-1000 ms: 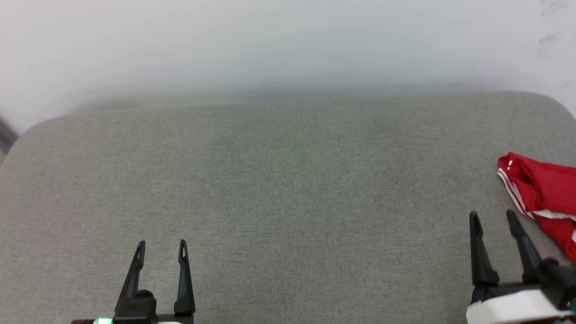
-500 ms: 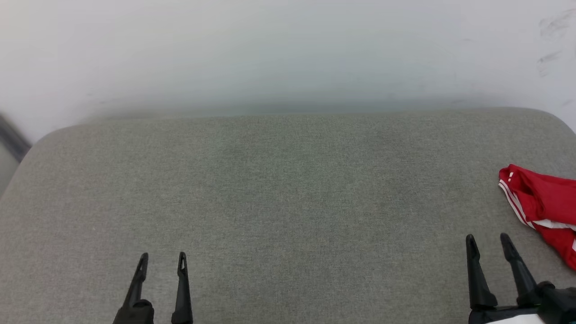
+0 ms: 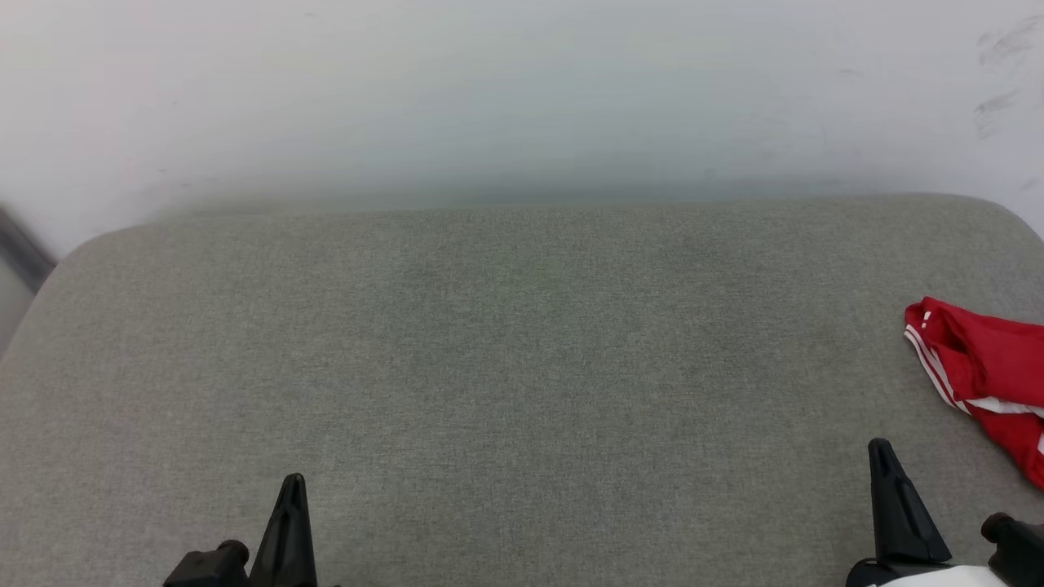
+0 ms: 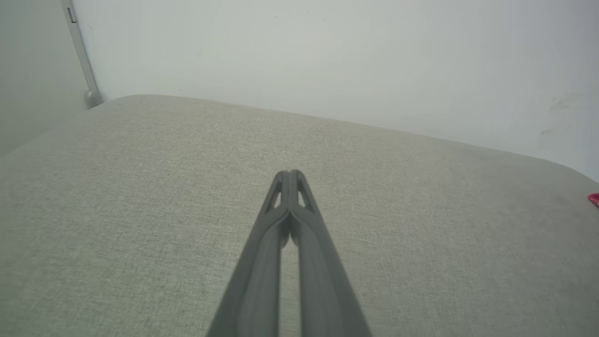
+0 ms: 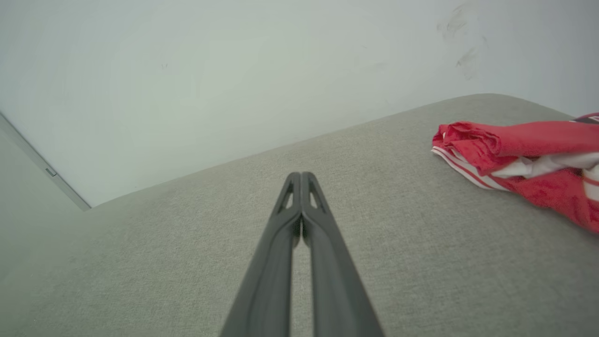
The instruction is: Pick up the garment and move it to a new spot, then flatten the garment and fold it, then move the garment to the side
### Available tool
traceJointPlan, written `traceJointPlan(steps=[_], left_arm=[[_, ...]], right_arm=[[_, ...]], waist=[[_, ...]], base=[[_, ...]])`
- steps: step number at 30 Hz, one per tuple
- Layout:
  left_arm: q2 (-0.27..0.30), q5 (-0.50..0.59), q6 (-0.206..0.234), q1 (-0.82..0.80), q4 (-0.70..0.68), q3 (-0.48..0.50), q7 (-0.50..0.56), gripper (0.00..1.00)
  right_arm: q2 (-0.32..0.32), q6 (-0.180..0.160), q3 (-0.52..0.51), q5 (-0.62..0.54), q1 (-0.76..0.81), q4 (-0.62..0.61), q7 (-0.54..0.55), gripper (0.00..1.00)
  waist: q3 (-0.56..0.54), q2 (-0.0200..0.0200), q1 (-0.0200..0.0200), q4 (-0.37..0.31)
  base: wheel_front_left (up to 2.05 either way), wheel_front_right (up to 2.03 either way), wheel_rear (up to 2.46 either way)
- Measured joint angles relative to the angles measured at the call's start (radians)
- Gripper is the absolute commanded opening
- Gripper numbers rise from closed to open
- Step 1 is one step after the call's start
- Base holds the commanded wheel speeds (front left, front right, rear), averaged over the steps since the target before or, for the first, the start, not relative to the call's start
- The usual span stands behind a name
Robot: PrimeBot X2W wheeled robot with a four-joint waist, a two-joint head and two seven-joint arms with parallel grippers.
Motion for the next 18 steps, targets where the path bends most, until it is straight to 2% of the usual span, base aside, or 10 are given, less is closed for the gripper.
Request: traceJointPlan(steps=[18], left_arm=[[0.006, -0.341, -0.058, -0.075, 0.07, 0.023, 0.061, 0.0]], right_arm=[[-0.011, 0.0, 0.005, 0.317, -0.057, 0.044, 0.063, 0.0]], waist=[[0.002, 0.0, 0.0001, -0.003]], base=[[0.0, 0.0, 0.0]])
